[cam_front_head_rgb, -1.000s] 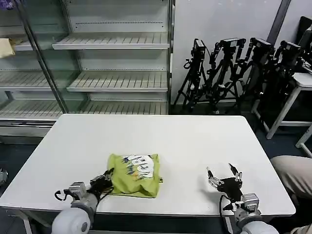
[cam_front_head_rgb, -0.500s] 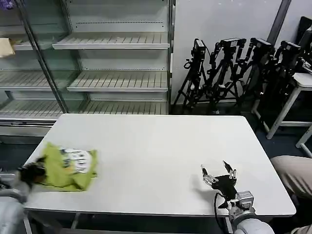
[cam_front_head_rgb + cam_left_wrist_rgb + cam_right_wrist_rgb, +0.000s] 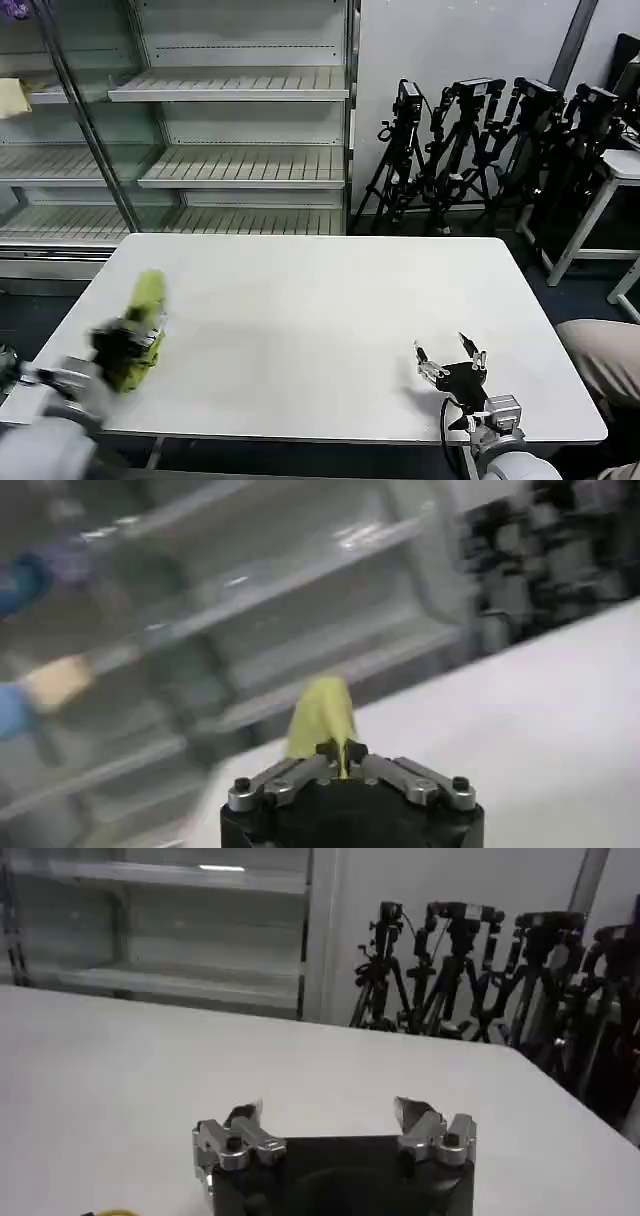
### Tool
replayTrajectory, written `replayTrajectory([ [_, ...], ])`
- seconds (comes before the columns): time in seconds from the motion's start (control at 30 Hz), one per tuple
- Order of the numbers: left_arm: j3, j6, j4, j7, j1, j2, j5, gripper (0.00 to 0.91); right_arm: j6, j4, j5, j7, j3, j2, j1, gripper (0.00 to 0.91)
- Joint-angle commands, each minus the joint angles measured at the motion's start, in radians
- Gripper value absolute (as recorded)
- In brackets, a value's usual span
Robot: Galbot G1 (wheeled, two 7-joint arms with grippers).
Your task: Fold and organize the clothes.
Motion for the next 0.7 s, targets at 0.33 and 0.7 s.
replayTrajectory([
  [0.33, 0.748, 0.02, 0.093, -0.186, -0.181, -0.329, 0.212, 0.01, 0.003, 0.017, -0.007, -0.01, 0.06, -0.012, 0.035, 0.907],
  [0.7, 0.764, 0.053, 0.163, -0.213, -0.242, -0.404, 0.186, 0.907, 0.013, 0.024, -0.027, -0.03, 0.051, -0.025, 0.187, 0.907],
])
